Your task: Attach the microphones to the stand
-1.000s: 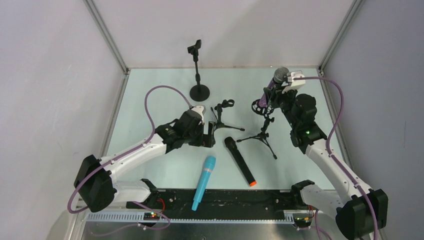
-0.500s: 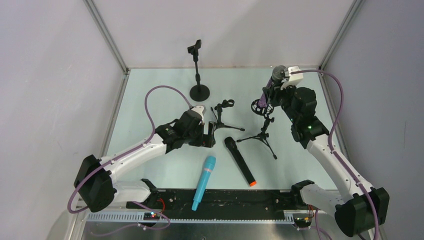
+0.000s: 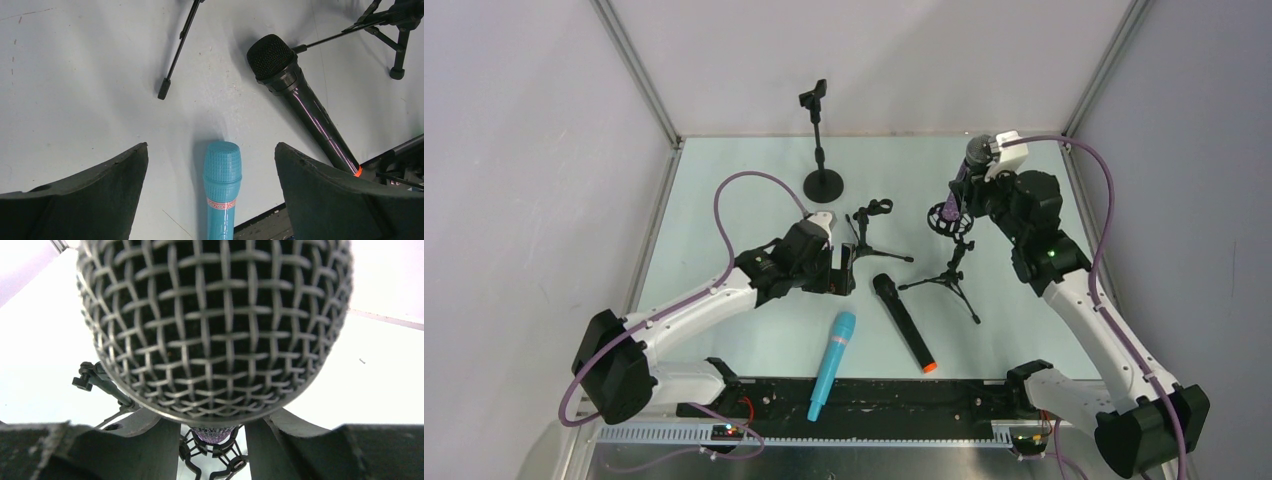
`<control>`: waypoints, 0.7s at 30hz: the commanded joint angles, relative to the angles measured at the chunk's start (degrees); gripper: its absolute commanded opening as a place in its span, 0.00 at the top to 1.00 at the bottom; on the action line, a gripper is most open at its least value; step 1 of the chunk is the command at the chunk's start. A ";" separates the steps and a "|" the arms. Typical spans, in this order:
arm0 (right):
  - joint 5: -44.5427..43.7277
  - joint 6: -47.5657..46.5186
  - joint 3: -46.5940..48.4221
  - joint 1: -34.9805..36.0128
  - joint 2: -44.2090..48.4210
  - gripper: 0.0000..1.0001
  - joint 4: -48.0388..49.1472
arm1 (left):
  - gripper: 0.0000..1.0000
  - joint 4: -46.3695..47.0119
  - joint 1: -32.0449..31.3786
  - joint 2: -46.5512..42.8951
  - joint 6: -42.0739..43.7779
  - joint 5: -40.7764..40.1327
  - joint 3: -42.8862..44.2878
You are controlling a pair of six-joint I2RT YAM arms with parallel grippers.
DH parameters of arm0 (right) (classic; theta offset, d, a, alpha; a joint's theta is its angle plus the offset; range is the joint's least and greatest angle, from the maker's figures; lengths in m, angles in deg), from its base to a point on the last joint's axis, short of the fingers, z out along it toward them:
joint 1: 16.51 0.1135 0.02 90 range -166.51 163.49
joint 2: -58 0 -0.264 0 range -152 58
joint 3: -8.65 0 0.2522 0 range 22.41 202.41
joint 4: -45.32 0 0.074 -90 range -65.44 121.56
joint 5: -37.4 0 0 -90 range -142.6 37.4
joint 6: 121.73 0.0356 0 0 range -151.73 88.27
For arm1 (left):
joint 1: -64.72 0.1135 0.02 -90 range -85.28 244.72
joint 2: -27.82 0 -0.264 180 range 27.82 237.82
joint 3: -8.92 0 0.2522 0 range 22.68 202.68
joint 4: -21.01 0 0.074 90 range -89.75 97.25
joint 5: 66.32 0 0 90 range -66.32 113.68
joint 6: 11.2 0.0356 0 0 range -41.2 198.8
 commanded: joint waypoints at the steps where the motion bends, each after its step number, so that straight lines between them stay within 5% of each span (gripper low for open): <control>1: 1.11 -1.64 4.22 0.39 0.25 1.00 0.45 | 0.00 0.38 -0.45 0.29 -0.51 -0.12 1.42; 21: -0.49 -3.79 8.62 0.58 -9.46 1.00 -2.72 | 0.00 0.42 -0.73 1.08 -0.58 -0.25 1.69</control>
